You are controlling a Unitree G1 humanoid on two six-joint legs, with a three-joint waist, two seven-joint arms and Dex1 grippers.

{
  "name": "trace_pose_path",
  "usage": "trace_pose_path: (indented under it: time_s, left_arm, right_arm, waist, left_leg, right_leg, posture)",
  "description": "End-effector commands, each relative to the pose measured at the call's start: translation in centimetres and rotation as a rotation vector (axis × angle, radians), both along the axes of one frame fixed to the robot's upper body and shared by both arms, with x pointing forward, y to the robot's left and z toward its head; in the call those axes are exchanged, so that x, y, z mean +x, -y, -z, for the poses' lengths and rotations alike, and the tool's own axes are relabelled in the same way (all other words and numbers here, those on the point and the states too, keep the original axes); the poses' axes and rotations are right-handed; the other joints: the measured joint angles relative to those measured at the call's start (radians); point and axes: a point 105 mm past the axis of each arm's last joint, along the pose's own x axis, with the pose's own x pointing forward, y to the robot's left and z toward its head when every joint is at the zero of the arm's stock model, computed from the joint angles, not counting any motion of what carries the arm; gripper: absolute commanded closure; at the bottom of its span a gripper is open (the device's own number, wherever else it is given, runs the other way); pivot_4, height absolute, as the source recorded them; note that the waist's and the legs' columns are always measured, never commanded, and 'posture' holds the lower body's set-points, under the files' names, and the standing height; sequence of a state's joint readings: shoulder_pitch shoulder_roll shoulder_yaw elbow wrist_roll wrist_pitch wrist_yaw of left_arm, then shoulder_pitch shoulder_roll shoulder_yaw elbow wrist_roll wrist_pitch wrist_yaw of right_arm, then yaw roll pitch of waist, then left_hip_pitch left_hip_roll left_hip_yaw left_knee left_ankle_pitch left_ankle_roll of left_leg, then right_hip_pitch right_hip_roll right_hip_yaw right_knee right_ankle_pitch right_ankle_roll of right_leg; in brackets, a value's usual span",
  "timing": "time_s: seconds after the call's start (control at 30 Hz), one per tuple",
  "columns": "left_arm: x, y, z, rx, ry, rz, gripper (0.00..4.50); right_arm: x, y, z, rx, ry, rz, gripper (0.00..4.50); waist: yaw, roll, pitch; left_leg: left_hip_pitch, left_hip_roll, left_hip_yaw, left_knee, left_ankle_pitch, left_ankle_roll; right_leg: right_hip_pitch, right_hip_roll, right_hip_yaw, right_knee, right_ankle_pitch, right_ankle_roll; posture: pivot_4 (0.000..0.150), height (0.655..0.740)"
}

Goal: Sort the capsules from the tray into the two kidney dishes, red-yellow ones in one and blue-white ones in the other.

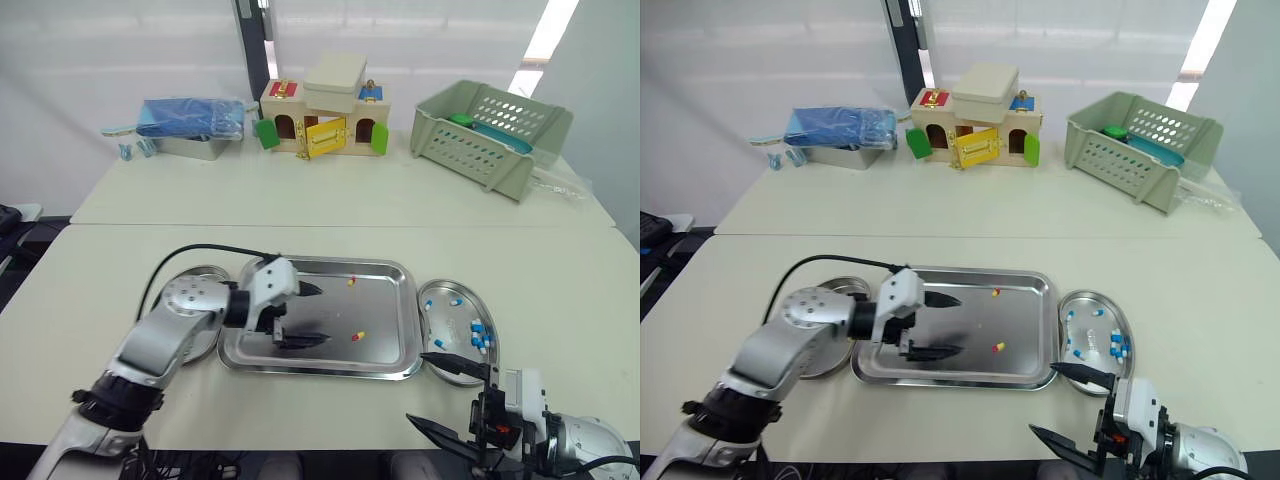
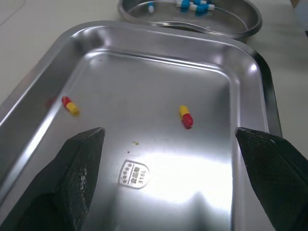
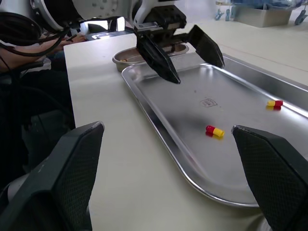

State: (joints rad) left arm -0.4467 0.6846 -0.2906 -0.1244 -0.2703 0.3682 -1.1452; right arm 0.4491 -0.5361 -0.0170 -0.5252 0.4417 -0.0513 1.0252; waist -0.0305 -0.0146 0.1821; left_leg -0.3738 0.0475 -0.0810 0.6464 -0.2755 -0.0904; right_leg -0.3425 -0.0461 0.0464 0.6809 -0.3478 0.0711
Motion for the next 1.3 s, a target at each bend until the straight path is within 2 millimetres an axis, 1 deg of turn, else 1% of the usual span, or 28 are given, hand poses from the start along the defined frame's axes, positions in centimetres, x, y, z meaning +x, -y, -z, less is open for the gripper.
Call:
trace_pose_path:
  time_s: [0.03,0.17,0.3,0.53,0.7,0.87,0.9,0.93,0.97,1.07,1.17,1.23,1.3]
  left_arm:
    - [0.4,1.5,0.2,0.020,0.038,0.063,0.01]
    - [0.4,3.2,0.6,0.008,0.043,0.102,0.01]
    - [0.1,4.1,1.3,0.017,0.049,0.121,0.01]
    - [0.1,4.0,2.7,0.066,0.061,0.123,0.01]
    - [0.2,4.3,3.2,0.078,0.066,0.124,0.01]
    - [0.5,4.5,3.7,0.093,0.078,0.123,0.01]
    - [0.5,4.6,3.7,0.094,0.077,0.122,0.30]
    - [0.5,4.6,3.8,0.096,0.077,0.120,0.40]
    - [0.5,4.6,3.8,0.098,0.076,0.119,0.60]
    - [0.6,4.5,4.0,0.109,0.071,0.115,1.48]
    - [0.6,4.5,4.2,0.115,0.068,0.114,2.51]
    - [0.5,4.5,4.2,0.115,0.066,0.115,3.09]
    - [0.6,4.5,4.2,0.116,0.065,0.115,3.82]
  right_arm:
    - [-0.1,-0.2,-0.8,0.001,0.039,0.012,0.00]
    - [-0.2,-0.1,-0.7,0.000,0.037,0.028,0.00]
    - [-0.2,-0.1,-0.6,0.009,0.041,0.046,0.00]
    - [-0.5,0.0,-0.2,0.010,0.045,0.058,0.00]
    - [-0.6,0.1,0.0,0.009,0.053,0.061,0.00]
    - [-0.4,-0.1,-0.2,0.012,0.061,0.061,0.00]
    - [-0.4,-0.1,-0.3,0.013,0.063,0.061,0.00]
    - [-0.4,-0.2,-0.4,0.014,0.064,0.062,0.00]
    - [-0.3,-0.2,-0.5,0.016,0.066,0.062,0.00]
    - [-0.3,-0.2,-0.6,0.019,0.069,0.066,0.00]
    - [-0.3,-0.2,-0.7,0.021,0.071,0.070,0.00]
    - [-0.3,-0.3,-0.6,0.022,0.071,0.072,0.00]
    - [-0.3,-0.3,-0.6,0.022,0.072,0.074,0.00]
  waist:
    - [0.001,0.000,0.000]
    - [0.002,0.000,0.000]
    - [0.000,0.000,0.000]
    - [0.002,0.000,0.000]
    - [0.002,0.000,0.000]
    - [0.002,0.000,0.000]
    - [0.002,0.000,0.000]
    - [0.002,0.000,0.000]
    - [0.002,0.000,0.000]
    - [0.002,0.000,0.000]
    - [0.002,0.000,0.000]
    - [0.002,0.000,0.000]
    - [0.002,0.000,0.000]
  left_leg:
    - [0.000,0.000,0.000,0.000,0.000,0.000]
    - [0.000,0.000,0.000,0.000,0.000,0.000]
    - [0.000,0.000,0.000,0.000,0.000,0.000]
    - [0.000,0.000,0.000,0.000,0.000,0.000]
    - [0.000,0.000,0.000,0.000,0.000,0.000]
    - [0.000,0.000,-0.001,0.000,0.000,0.000]
    - [0.000,0.000,0.000,0.000,0.000,0.000]
    - [0.000,0.000,0.000,0.000,0.000,0.000]
    - [0.000,0.000,0.000,0.000,0.000,0.000]
    - [0.000,0.000,-0.001,0.000,0.000,0.000]
    - [0.000,0.000,-0.001,0.000,0.000,0.000]
    - [0.000,0.000,-0.001,0.000,0.000,0.000]
    - [0.000,0.000,-0.001,0.000,0.000,0.000]
  right_leg:
    - [0.000,0.000,0.000,0.000,0.000,0.000]
    - [0.000,0.000,0.000,0.000,0.000,0.000]
    - [0.000,0.000,0.000,0.000,0.000,0.000]
    - [0.000,0.000,0.000,0.000,0.000,0.000]
    - [0.000,0.000,0.000,0.000,0.000,0.000]
    - [0.000,0.000,0.000,0.000,0.000,0.000]
    - [0.000,0.000,0.000,0.000,0.000,0.000]
    - [0.000,0.000,0.000,0.000,0.000,0.000]
    - [0.000,0.000,0.000,0.000,0.000,0.000]
    - [0.000,0.000,0.000,0.000,0.000,0.000]
    - [0.001,0.000,0.000,0.000,0.000,0.000]
    - [0.001,0.000,0.000,0.000,0.000,0.000]
    - [0.001,0.000,0.000,0.000,0.000,0.000]
  posture:
    - [0.150,0.7400]
    - [0.150,0.7400]
    - [0.150,0.7400]
    - [0.150,0.7400]
    - [0.150,0.7400]
    - [0.150,0.7400]
    - [0.150,0.7400]
    - [0.150,0.7400]
    - [0.150,0.7400]
    - [0.150,0.7400]
    - [0.150,0.7400]
    - [0.150,0.7400]
    - [0.150,0.7400]
